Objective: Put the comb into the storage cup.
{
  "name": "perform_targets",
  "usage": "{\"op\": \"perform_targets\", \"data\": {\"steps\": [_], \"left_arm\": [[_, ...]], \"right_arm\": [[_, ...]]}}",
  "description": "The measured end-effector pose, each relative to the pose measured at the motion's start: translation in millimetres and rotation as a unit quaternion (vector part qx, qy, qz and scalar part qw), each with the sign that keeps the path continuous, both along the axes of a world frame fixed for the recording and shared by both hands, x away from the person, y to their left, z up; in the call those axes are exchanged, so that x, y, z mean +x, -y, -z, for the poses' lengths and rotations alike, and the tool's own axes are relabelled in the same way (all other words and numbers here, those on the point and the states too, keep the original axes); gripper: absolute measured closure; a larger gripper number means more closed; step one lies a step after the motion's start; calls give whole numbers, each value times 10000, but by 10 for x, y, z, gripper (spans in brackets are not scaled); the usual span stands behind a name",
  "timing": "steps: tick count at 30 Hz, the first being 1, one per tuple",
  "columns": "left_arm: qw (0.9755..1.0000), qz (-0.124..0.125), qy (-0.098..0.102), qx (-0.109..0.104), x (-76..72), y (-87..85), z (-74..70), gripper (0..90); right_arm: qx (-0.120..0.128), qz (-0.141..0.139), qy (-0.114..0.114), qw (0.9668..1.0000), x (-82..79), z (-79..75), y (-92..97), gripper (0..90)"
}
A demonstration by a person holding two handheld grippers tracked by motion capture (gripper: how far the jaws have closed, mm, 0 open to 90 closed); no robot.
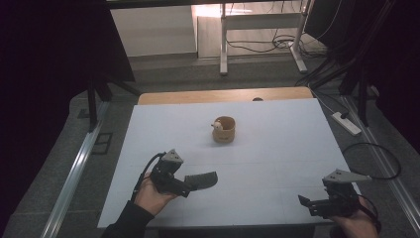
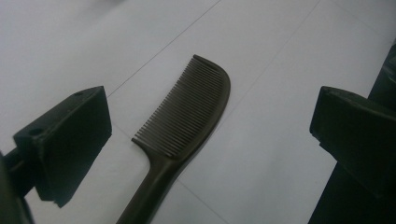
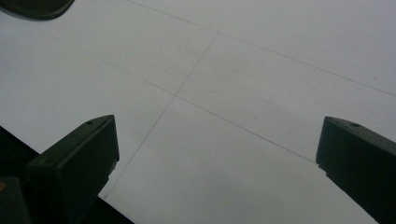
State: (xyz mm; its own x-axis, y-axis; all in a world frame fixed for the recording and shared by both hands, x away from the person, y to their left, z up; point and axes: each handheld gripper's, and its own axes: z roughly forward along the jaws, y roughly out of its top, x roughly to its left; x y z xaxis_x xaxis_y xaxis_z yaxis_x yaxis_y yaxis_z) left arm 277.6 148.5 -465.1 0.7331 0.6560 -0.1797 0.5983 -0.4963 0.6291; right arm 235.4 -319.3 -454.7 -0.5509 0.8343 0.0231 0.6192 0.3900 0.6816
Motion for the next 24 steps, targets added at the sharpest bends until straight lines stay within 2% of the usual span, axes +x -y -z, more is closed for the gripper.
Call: {"op": "perform_targets", "data": {"steps": [7,11,18,19,21,22,23,24], "left_arm": [[9998,143,-21,150,65,138,6,3],[9996,212,-5,199,113,201,9,44],[9995,274,-71,113,183,275,9,456],[9994,326,-87,95,188,282,13,456],[9990,438,-119,41,196,293,27,625],[9988,468,-160,18,201,298,37,756],[9986,499,-195,2,206,302,48,756],[9984,521,-228,-1,208,305,57,836]], "right_arm": [[-9,-5,-6,10000,2,2,-1,0],[-12,-7,-13,10000,4,3,-1,0],[-17,-9,-24,10000,8,5,-2,0],[-17,-9,-24,10000,8,5,-2,0],[-20,-6,-28,10000,8,6,-2,0],[-23,-3,-31,10000,9,6,-3,0],[-23,-3,-31,10000,9,6,-3,0],[-24,-4,-35,10000,9,7,-3,1]]}}
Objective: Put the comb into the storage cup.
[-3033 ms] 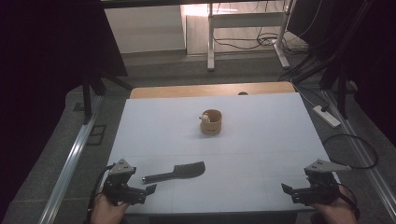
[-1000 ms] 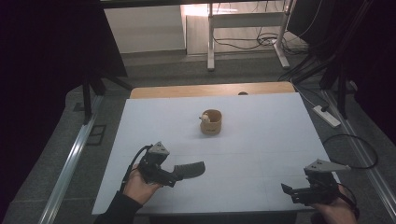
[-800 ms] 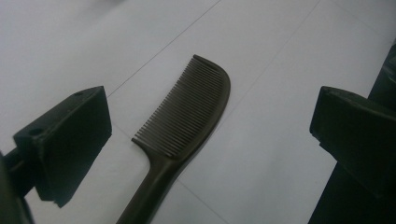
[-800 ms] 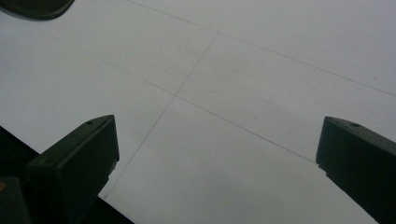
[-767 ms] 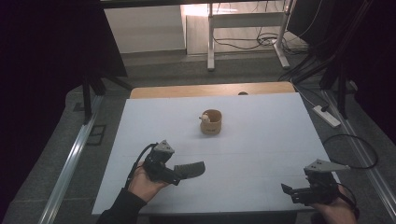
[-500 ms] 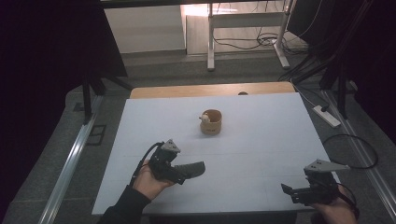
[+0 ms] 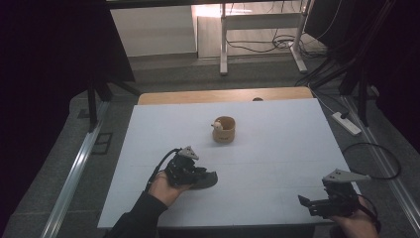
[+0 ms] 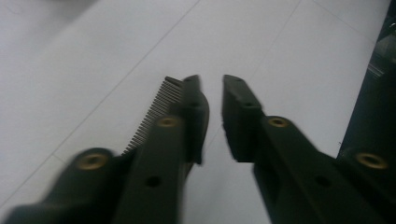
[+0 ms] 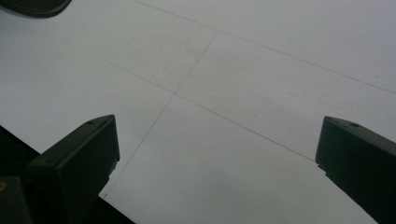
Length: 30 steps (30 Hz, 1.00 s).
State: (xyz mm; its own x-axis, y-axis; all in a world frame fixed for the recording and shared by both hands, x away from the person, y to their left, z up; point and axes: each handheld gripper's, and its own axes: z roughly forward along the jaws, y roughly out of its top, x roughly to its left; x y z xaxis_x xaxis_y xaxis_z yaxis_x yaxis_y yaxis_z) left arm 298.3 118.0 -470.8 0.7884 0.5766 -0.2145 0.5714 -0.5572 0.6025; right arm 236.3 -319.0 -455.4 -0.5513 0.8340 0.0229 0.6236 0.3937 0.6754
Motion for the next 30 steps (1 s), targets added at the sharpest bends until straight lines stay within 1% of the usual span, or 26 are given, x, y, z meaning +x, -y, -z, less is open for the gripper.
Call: {"op": "perform_targets", "data": {"steps": [1,3,5,7,8,9,11,15,19,24,27,30], "left_arm": [[10000,21,-9,8,0,4,10,836],[10000,42,11,21,-7,15,32,883],[10000,79,36,43,-9,20,59,883],[9999,102,3,24,-5,28,103,883],[9999,122,-39,62,-4,48,153,884],[9999,122,-39,62,-4,48,153,883],[9996,200,-81,195,-7,76,214,884],[9993,255,-77,267,-20,104,256,883],[9988,323,-158,335,-41,141,320,884],[9981,387,-206,425,-58,178,370,883],[9977,374,-244,504,-56,188,393,884],[9973,336,-357,543,-43,189,418,884]], "right_arm": [[-2,0,-3,10000,1,0,0,1],[-5,-1,-9,10000,2,1,-1,2],[-8,1,-13,10000,2,1,-1,3],[-12,0,-18,10000,2,1,-3,4],[-13,-1,-19,10000,2,1,-4,5],[-16,-2,-18,10000,1,1,-4,5],[-20,-5,-17,10000,1,1,-5,6],[-27,-12,-17,10000,1,2,-5,8],[-45,-29,-8,10000,-1,2,-8,10],[-61,-45,-6,10000,-3,1,-11,12],[-73,-55,-10,10000,-3,2,-14,14],[-79,-57,-14,10000,-5,2,-17,14]]}}
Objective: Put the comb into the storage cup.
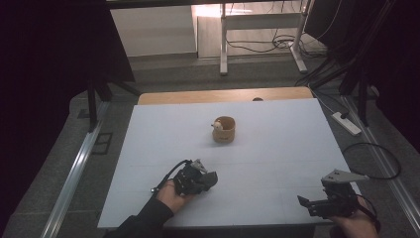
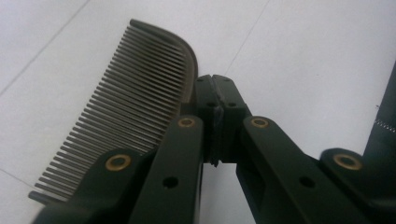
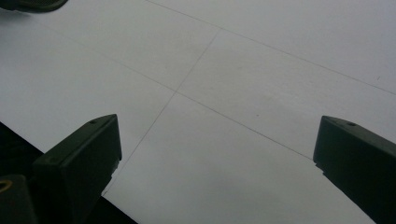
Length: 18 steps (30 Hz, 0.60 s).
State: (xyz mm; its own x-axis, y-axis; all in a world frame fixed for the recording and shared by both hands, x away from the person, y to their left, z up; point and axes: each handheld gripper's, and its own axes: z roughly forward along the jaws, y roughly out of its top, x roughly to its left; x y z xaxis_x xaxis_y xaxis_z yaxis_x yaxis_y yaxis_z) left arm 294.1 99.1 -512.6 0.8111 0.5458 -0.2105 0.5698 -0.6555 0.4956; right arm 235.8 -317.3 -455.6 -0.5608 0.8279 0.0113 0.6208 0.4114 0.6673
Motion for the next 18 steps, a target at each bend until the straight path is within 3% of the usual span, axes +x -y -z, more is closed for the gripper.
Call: {"op": "perform_targets", "data": {"steps": [5,18], "left_arm": [[9998,-58,-60,154,19,-1,36,884],[9988,-448,-8,206,161,-113,58,884]], "right_arm": [[-15,-9,1,10000,1,2,-4,16],[-75,-24,-18,10000,4,6,-15,18]]}}
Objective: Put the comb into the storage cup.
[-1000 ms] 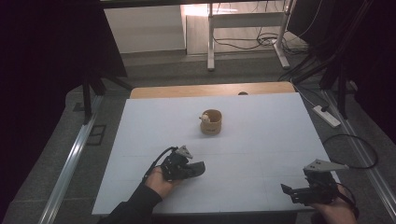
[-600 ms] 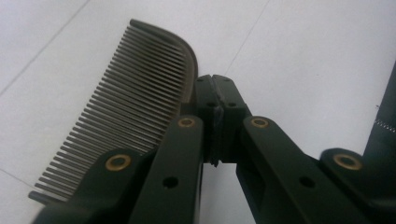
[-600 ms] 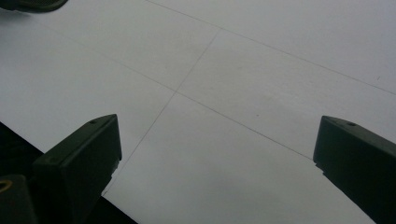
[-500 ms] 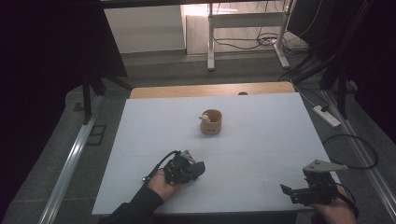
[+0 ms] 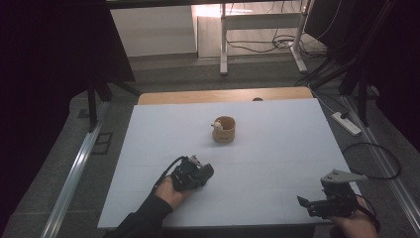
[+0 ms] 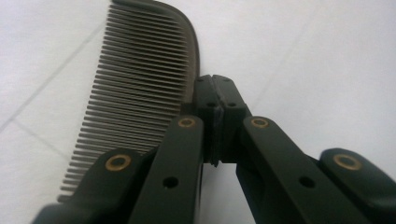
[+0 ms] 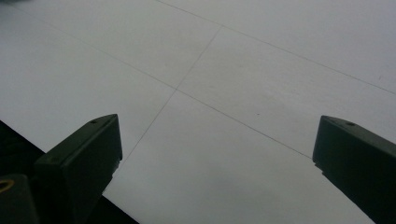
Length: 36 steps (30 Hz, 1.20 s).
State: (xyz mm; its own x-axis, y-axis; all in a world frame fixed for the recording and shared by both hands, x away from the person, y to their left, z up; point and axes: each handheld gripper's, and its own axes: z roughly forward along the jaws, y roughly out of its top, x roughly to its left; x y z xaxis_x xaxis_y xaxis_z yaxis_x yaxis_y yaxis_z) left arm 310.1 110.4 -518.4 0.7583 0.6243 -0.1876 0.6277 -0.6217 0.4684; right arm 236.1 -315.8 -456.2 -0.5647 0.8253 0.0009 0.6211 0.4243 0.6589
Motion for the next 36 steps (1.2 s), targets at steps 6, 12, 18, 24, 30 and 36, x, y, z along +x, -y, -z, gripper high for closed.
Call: {"op": "perform_targets", "data": {"steps": [6,12,18,24,30,36], "left_arm": [[9998,-215,23,33,74,-86,2,884],[9991,-423,37,49,137,-158,7,884],[9989,-454,29,53,150,-161,6,884],[9990,-437,107,18,122,-155,-55,882],[9981,-543,273,-35,57,-222,-197,812],[9976,-658,203,-99,19,-299,-228,726]], "right_arm": [[-19,-10,-18,10000,4,4,-5,19],[-37,-11,-35,10000,6,6,-9,19],[-44,-16,-43,10000,6,6,-10,20],[-39,-20,-36,10000,5,5,-9,21],[-31,-18,-33,10000,4,5,-8,22],[-41,-13,-26,10000,3,3,-10,22]]}}
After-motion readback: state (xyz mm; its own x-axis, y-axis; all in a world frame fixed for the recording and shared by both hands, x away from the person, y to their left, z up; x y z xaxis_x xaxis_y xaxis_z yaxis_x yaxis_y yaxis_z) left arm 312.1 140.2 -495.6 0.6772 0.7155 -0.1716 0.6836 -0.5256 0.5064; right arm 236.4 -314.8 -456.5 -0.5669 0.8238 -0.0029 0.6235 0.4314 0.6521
